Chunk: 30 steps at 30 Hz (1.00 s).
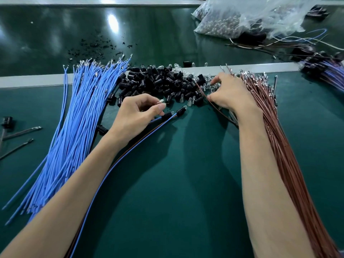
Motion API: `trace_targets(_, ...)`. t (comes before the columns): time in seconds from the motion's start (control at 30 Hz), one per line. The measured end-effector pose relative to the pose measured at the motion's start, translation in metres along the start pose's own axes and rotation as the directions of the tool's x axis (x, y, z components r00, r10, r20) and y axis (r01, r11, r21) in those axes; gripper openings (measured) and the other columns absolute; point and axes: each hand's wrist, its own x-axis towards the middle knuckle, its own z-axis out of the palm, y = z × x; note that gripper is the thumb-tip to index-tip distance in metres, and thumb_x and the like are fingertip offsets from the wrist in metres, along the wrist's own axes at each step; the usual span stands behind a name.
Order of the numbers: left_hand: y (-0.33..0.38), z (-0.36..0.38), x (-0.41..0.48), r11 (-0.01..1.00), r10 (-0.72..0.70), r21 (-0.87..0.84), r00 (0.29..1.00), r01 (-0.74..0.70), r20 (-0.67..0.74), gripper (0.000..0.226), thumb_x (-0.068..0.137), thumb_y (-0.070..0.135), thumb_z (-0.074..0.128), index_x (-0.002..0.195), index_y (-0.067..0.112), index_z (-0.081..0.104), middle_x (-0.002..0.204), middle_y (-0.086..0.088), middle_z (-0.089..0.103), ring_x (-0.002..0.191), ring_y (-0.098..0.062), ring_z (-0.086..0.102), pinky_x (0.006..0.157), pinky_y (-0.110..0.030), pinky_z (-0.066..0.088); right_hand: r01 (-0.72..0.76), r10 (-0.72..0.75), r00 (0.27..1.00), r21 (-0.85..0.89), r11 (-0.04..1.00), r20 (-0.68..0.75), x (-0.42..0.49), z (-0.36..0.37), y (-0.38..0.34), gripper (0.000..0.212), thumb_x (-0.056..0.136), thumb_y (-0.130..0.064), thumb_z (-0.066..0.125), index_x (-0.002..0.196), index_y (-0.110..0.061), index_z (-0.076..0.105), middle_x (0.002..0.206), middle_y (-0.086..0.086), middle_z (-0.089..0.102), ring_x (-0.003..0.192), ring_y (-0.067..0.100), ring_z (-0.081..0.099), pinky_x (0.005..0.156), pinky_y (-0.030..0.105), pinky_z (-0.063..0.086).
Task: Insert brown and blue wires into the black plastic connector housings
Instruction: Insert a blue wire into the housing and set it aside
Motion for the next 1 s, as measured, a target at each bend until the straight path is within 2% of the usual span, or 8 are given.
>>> trace_targets(0.33,-0.003,-0.001,0.0,1.0,0.014,-0.023,1.0,-0.014,0.009,0.008,0.082,0.016,0.074,0.078,0.022,0.07,0.068,0.01,0.071,0.066,-0.001,0.065,0.07,-0.013,0.05,0.037,-0.037,0.999,0.015,0.999,0.005,-0.002,0.001,0.002,0.037,0.081,-0.014,0.061,0.116,-0.025,0.058,0.118,0.008,0.06,0.109,0.028,0.057,0.098,0.042,0.047)
trace_targets(0.47,-0.004,-0.002,0.001,0.999,0.013,-0.038,1.0,-0.013,0.006,0.008,0.083,0.016,0.073,0.079,0.021,0.069,0.067,0.01,0.071,0.067,-0.001,0.065,0.069,-0.014,0.051,0.086,-0.087,0.996,0.008,0.996,0.038,-0.002,-0.008,0.006,0.033,0.082,-0.021,0.072,0.114,-0.023,0.062,0.142,0.011,0.047,0.118,0.023,0.056,0.109,0.034,0.036)
trace_targets(0.6,-0.004,-0.002,0.001,1.0,0.011,-0.024,1.0,-0.011,0.002,0.006,0.084,0.018,0.072,0.08,0.021,0.069,0.068,0.01,0.071,0.068,-0.002,0.064,0.071,-0.017,0.051,0.138,-0.147,0.978,0.071,0.988,0.147,-0.006,-0.023,0.008,0.032,0.087,-0.023,0.069,0.118,-0.027,0.063,0.118,0.011,0.062,0.108,0.024,0.059,0.101,0.031,0.039)
trace_targets(0.67,-0.004,-0.002,0.001,1.0,0.017,-0.022,1.0,-0.017,0.005,0.006,0.084,0.018,0.071,0.08,0.021,0.069,0.068,0.011,0.07,0.068,-0.001,0.064,0.071,-0.015,0.05,0.186,-0.193,0.965,0.055,0.981,0.178,-0.007,-0.023,0.008,0.028,0.092,-0.02,0.063,0.118,-0.029,0.064,0.118,0.011,0.063,0.122,0.022,0.051,0.105,0.026,0.032)
trace_targets(0.73,-0.004,-0.002,0.001,1.0,0.019,-0.025,1.0,-0.019,0.011,0.006,0.085,0.018,0.071,0.08,0.021,0.069,0.068,0.011,0.07,0.068,-0.001,0.064,0.07,-0.013,0.05,0.208,-0.217,0.953,0.066,0.976,0.21,-0.009,-0.02,0.006,0.023,0.094,-0.018,0.06,0.113,-0.028,0.067,0.118,0.011,0.064,0.129,0.021,0.046,0.097,0.018,0.028)
trace_targets(0.8,-0.004,-0.002,0.001,0.999,0.015,-0.03,1.0,-0.015,0.013,0.005,0.085,0.018,0.071,0.081,0.02,0.068,0.068,0.011,0.07,0.069,0.0,0.064,0.07,-0.013,0.05,0.235,-0.258,0.94,0.125,0.964,0.224,-0.012,-0.018,0.002,0.015,0.092,-0.017,0.062,0.102,-0.025,0.069,0.106,0.008,0.068,0.113,0.019,0.057,0.095,0.019,0.035)
trace_targets(0.87,-0.004,-0.001,0.0,0.999,0.012,-0.033,1.0,-0.011,0.017,0.004,0.085,0.018,0.071,0.082,0.019,0.069,0.069,0.011,0.071,0.069,0.0,0.065,0.07,-0.012,0.049,0.268,-0.322,0.926,0.255,0.929,0.199,-0.014,-0.016,-0.004,0.008,0.087,-0.016,0.067,0.087,-0.023,0.064,0.088,0.003,0.069,0.085,0.017,0.063,0.086,0.032,0.051)
trace_targets(1.0,-0.003,-0.003,0.001,0.998,-0.002,-0.056,1.0,0.004,0.023,0.006,0.086,0.015,0.069,0.082,0.02,0.068,0.07,0.01,0.071,0.071,0.0,0.064,0.069,-0.01,0.047,0.37,-0.473,0.874,0.484,0.793,0.108,-0.018,0.0,-0.023,0.013,0.084,-0.006,0.067,0.082,-0.016,0.059,0.071,-0.001,0.066,0.064,0.01,0.062,0.072,0.031,0.052)
